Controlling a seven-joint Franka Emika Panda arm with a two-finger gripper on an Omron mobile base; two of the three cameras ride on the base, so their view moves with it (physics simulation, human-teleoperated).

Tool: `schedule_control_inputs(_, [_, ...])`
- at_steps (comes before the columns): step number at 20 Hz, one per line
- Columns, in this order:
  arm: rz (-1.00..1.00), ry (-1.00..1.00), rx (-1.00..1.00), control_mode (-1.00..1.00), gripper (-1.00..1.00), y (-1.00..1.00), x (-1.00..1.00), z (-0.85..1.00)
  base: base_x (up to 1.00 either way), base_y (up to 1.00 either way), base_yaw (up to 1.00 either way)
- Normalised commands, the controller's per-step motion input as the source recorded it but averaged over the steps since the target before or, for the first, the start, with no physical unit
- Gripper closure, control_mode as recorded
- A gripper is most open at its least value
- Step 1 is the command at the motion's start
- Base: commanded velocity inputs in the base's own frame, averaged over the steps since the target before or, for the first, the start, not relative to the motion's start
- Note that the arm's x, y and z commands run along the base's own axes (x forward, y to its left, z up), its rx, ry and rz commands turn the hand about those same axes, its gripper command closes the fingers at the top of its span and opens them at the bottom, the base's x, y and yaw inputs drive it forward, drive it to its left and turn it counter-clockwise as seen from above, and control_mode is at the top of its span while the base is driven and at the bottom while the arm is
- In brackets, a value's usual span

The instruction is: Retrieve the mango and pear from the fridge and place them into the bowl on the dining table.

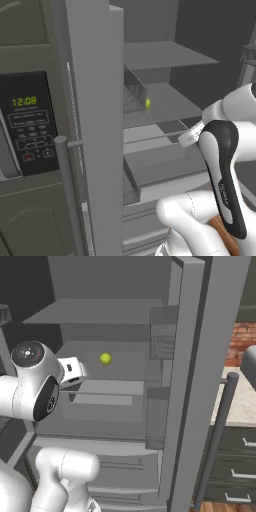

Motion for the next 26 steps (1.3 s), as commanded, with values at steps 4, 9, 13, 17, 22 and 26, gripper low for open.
schedule_control_inputs(4, [0.00,0.00,0.00,1.00,-1.00,0.00,0.00,0.00,0.00,0.00,0.00])
schedule_control_inputs(9, [0.00,0.00,0.00,-1.00,-1.00,-0.01,0.00,-0.04,0.00,0.00,0.00])
schedule_control_inputs(13, [-0.04,-0.01,0.00,-1.00,-1.00,-0.08,0.04,-0.19,0.00,0.00,0.00])
schedule_control_inputs(17, [-0.05,0.00,0.01,-1.00,-1.00,-0.16,0.35,-0.05,0.00,0.00,0.00])
schedule_control_inputs(22, [-0.02,-0.03,0.02,-1.00,-1.00,-0.14,0.46,0.00,0.00,0.00,0.00])
schedule_control_inputs(26, [0.00,-0.05,0.02,-1.00,-1.00,-0.01,0.33,0.00,0.00,0.00,0.00])
